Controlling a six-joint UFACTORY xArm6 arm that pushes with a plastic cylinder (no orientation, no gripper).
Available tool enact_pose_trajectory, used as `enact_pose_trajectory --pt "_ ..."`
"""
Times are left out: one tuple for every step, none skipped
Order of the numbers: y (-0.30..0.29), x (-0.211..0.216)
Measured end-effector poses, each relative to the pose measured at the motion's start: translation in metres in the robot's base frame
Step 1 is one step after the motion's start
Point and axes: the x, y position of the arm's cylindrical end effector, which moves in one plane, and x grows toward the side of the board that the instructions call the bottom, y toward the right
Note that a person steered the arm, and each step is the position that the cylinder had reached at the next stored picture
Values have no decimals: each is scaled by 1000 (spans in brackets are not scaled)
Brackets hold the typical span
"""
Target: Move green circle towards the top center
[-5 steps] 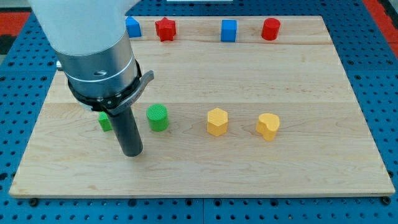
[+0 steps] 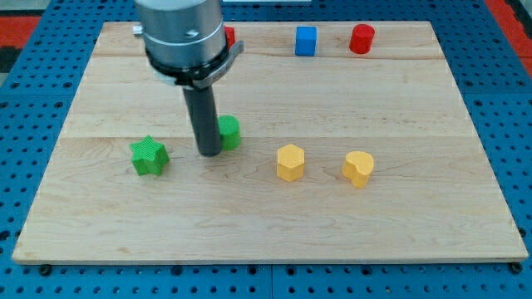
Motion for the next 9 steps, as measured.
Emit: enact_pose_trajectory --pt "3 -25" --pt "35 -35" --pt "70 -31" --pt "84 -30" --pt "85 -39" --pt "84 -61" --pt "83 -85" --pt "83 -108" --pt "98 -116"
